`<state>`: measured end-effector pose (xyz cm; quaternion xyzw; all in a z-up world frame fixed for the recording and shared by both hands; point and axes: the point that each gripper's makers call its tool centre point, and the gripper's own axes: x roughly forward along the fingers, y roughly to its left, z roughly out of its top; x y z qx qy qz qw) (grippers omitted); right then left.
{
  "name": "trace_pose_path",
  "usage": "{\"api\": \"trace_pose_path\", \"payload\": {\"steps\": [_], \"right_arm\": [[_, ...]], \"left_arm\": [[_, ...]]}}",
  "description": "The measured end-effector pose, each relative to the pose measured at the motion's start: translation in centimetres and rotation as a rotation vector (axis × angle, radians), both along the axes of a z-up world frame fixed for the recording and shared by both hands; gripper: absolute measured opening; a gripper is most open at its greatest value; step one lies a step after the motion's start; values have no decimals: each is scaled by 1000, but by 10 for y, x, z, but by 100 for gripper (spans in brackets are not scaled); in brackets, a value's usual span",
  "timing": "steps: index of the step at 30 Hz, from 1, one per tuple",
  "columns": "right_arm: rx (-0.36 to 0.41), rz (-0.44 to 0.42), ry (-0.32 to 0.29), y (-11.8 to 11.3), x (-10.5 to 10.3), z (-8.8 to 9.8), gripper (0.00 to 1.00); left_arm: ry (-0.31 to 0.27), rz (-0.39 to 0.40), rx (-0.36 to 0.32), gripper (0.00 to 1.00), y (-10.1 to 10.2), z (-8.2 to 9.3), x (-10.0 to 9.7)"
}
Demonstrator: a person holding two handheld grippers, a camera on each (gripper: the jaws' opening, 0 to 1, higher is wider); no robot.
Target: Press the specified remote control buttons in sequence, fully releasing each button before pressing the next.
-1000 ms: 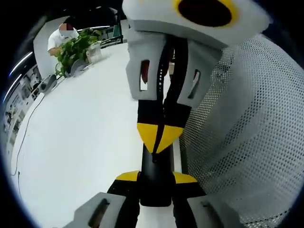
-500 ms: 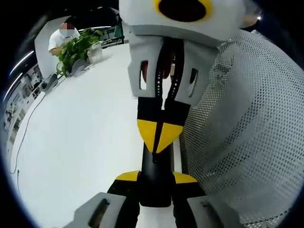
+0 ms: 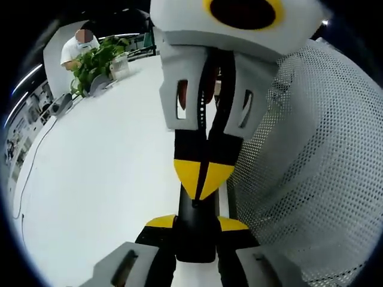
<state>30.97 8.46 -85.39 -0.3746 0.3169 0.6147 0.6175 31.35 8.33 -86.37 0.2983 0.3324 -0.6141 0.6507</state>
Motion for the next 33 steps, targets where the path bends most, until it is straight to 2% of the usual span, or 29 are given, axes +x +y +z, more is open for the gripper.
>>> {"api": "trace_pose_path", "payload": {"steps": [4, 8, 11, 13, 17, 19, 21, 29, 33], "right_arm": [[-18, 4, -18, 1, 0, 0, 0], [-50, -32, 16, 2, 3, -1, 0], [-59, -87, 55, 2, 4, -1, 0], [-63, -165, 101, 2, 5, -1, 0], [-47, -173, 80, 3, 7, -1, 0], [10, -176, 89, 2, 7, -1, 0], [32, -136, 90, 2, 6, 0, 0], [27, -77, 46, 11, 1, 1, 0], [24, -75, 44, 14, 0, 1, 0]], "left_arm": [[0, 0, 1, 24, 0, 0, 0], [0, 1, -1, 24, 0, 0, 0], [4, 5, -7, 24, 0, 0, 0], [7, 10, -12, 24, 0, 1, 1], [9, 16, -26, 24, 0, 1, 1], [17, 25, -43, 24, 0, 1, 1], [18, 29, -46, 24, 0, 1, 1], [6, 26, -48, 24, 0, 1, 1], [0, 25, -47, 24, 0, 1, 0]]}}
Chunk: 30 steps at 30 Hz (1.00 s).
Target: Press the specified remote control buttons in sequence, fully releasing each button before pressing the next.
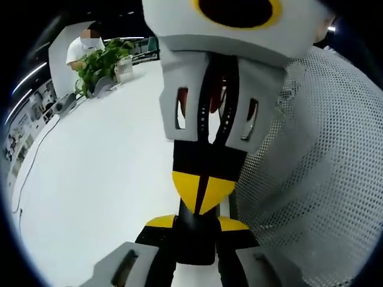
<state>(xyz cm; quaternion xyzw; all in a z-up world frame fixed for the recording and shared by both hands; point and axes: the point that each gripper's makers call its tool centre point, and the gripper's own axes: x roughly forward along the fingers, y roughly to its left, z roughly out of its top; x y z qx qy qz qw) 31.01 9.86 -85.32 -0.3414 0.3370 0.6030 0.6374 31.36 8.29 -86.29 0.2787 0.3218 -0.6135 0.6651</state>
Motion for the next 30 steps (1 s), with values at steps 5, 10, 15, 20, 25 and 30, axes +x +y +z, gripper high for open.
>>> {"api": "trace_pose_path", "payload": {"steps": [5, 10, 15, 20, 25, 30], "right_arm": [[-11, -18, 9, -2, 2, 0, 0], [-22, -8, -7, -2, 1, -1, 0], [-42, 25, -54, -2, 2, -2, 0], [-44, 45, -89, -2, 4, -1, 0], [68, 15, -7, -4, 4, 1, 0], [72, 49, -16, -4, 2, 1, 0]], "left_arm": [[5, 7, -3, 24, 0, 0, 1], [7, 6, -1, 24, 1, 0, 1], [1, -2, 9, 24, 0, 0, 1], [-1, 5, 16, 24, 1, 0, 3], [-2, 8, 14, 24, 1, 0, 2], [-4, 11, 11, 24, 1, -1, 2]]}}
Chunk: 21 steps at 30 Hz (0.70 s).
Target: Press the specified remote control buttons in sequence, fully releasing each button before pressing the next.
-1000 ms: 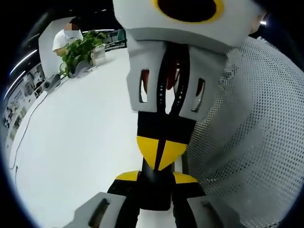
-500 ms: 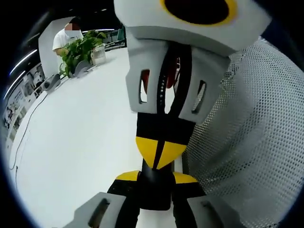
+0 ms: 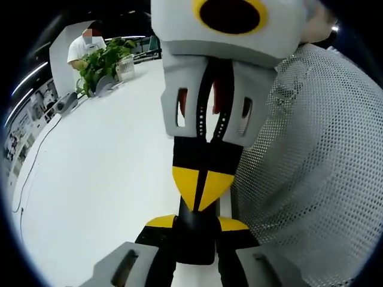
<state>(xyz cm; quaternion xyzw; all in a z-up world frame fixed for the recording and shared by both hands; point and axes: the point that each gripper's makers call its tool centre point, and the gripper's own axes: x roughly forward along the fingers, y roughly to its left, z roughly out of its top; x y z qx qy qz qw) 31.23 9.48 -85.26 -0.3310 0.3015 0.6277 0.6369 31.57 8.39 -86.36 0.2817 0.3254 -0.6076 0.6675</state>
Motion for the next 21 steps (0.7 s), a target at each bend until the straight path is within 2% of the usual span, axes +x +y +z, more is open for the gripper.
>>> {"api": "trace_pose_path", "payload": {"steps": [6, 8, 13, 21], "right_arm": [[-23, 29, 12, -14, -1, 0, 0], [-25, 14, 42, -19, -2, -1, 7], [-42, 1, 35, -27, 2, -2, 14], [-67, 35, 1, -33, 4, -2, 21]], "left_arm": [[-2, 0, 7, 24, 0, -1, 0], [-2, 0, 8, 24, 0, -1, 0], [-2, 2, 8, 24, 0, -1, 0], [-2, 0, 8, 24, -1, -1, 1]]}}
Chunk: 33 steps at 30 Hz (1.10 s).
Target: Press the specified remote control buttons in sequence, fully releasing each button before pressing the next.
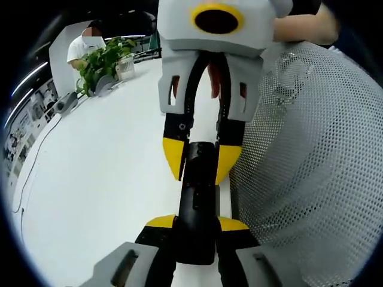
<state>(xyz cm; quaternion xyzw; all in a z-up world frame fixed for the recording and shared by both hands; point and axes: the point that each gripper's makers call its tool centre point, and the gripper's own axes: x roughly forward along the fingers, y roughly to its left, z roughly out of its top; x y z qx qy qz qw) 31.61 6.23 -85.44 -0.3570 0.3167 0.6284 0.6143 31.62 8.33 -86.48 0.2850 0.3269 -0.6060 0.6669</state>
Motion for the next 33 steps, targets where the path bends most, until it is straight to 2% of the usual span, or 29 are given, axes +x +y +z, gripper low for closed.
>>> {"api": "trace_pose_path", "payload": {"steps": [9, 10, 12, 25, 30, 32, 33], "right_arm": [[-14, -1, 1, -5, 1, -1, 26], [-65, 12, -14, -12, 2, -7, 27], [-93, 28, -3, -17, -2, -13, 27], [-89, 21, 16, -19, -3, -14, 22], [-92, 42, 10, -19, -4, -14, 20], [-93, 38, 18, -19, -3, -14, 20], [-92, 37, 20, -19, -3, -14, 20]], "left_arm": [[0, -2, -2, 24, 0, 0, 0], [0, -2, -2, 24, 0, 0, 0], [0, -2, -2, 24, 0, 0, -1], [0, -3, -4, 24, -1, 0, -1], [2, -3, -1, 25, 0, 0, -1], [5, -3, 0, 25, 0, 0, -1], [26, 18, -11, 25, -1, 1, -1]]}}
